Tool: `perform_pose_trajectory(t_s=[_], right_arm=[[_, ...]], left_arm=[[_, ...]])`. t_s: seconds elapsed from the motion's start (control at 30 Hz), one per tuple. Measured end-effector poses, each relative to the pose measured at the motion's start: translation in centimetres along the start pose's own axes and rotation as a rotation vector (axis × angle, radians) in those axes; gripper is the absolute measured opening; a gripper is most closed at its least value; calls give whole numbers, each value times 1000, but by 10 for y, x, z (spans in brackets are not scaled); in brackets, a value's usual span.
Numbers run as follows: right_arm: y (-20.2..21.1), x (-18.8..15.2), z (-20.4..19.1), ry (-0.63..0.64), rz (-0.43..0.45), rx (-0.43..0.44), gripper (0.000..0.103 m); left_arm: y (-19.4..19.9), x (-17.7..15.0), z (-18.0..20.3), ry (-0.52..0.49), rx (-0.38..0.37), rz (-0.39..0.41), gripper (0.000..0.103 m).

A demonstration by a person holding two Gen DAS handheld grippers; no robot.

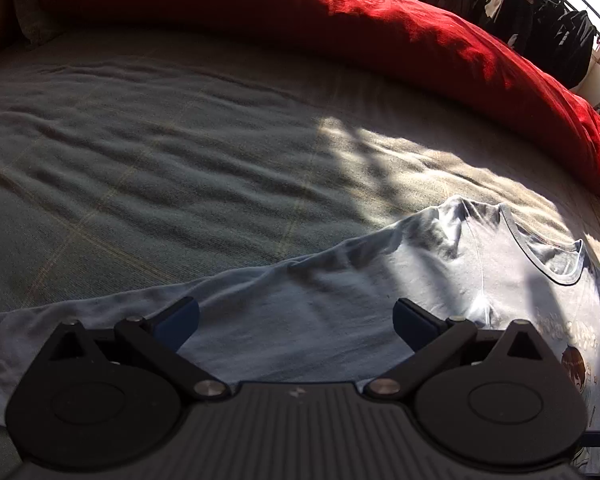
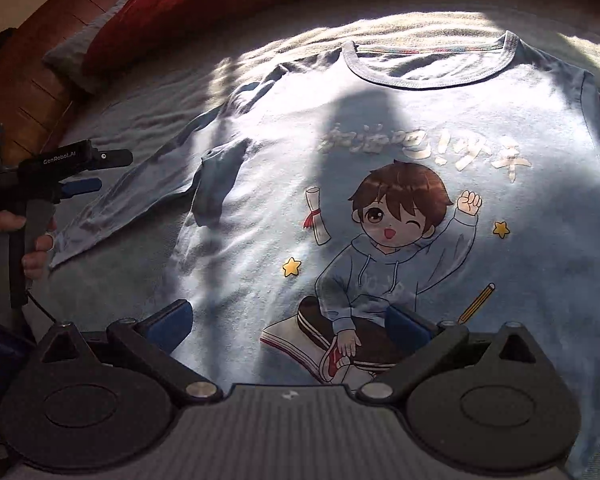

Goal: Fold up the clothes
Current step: 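Move the right gripper back over the shirt body beside the left gripper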

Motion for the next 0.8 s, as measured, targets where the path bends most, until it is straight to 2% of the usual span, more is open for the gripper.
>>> perform_pose_trajectory(t_s=[0.17, 0.33, 0.43, 0.53, 0.6, 0.67, 0.73, 0.8], right_arm=[[-16, -3, -57, 24, -34, 26, 103], [-29, 2, -84, 15, -55, -7, 103], [-29, 9, -92, 6, -44, -35, 103], [-28, 17, -103, 11, -35, -53, 103], [-29, 22, -110, 19, -28, -59, 103], [-31, 29, -119, 40, -6, -67, 103], [-36, 38, -128, 76, 21, -87, 103], [-42, 48, -137, 122, 51, -112, 103]], left_arm=[[-23, -5, -42, 109, -66, -58, 102], [-31, 12, -49, 29, -70, -52, 102], [-20, 27, -50, 13, -89, -41, 102], [-1, 25, -50, 31, -152, -57, 102], [5, 16, -52, 49, -196, -96, 102], [6, 4, -59, 49, -195, -126, 102], [2, -8, -70, 39, -161, -155, 102], [-1, -12, -78, 39, -150, -155, 102]])
Point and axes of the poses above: each gripper's, at about its wrist camera, not at the fingertips, and y roughly against the way its jaws point, z to its right, x to its top, the point moved 4 cm from there along -y, roughly the way its jaws point, and after that the axes turned 13 degrees about -x, right-handed, at the moved point
